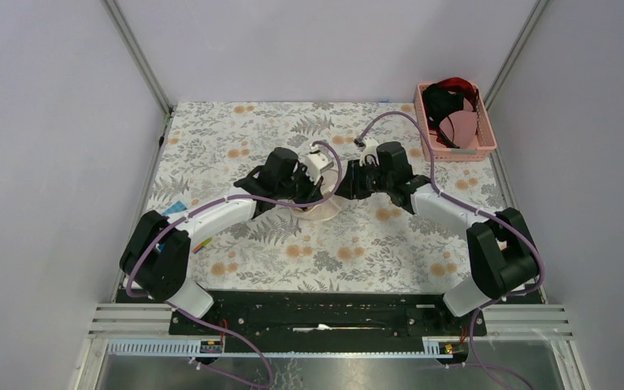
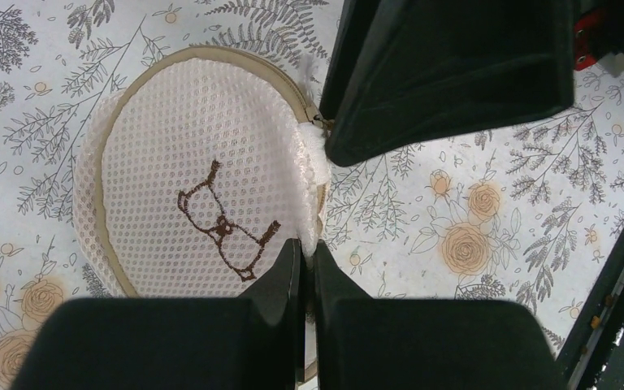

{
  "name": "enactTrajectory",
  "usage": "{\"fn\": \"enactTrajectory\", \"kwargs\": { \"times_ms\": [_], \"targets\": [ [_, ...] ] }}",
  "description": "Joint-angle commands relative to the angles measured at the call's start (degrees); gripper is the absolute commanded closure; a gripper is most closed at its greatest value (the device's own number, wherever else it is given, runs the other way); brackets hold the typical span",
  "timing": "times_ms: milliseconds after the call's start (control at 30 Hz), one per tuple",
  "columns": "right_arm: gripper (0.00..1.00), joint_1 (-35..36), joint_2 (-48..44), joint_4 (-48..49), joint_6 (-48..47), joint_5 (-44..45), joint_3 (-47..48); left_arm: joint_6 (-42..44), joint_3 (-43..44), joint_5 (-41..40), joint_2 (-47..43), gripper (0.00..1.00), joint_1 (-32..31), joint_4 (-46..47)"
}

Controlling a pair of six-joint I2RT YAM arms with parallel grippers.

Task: Unzip the laundry bag and remove the bra

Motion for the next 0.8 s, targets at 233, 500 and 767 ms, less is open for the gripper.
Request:
{"fn": "enactTrajectory", "kwargs": {
  "times_ms": [233,500,767],
  "targets": [
    [1.0,0.63,-1.78,1.03,-5.35,-0.46,1.03,1.79,-0.82,4.48,-2.86,1.0,1.29,0.79],
    [1.0,-0.31,-2.9,-2.15,-8.3,-3.16,-0.09,15.73,-5.87,6.2,-6.1,1.0,3.75,2.3],
    [1.0,-1.21,-2.34,-2.22,-8.99,-9.44,-0.65,37.21,-14.59,1.98,-9.41,1.0,4.67,7.48]
  ]
}}
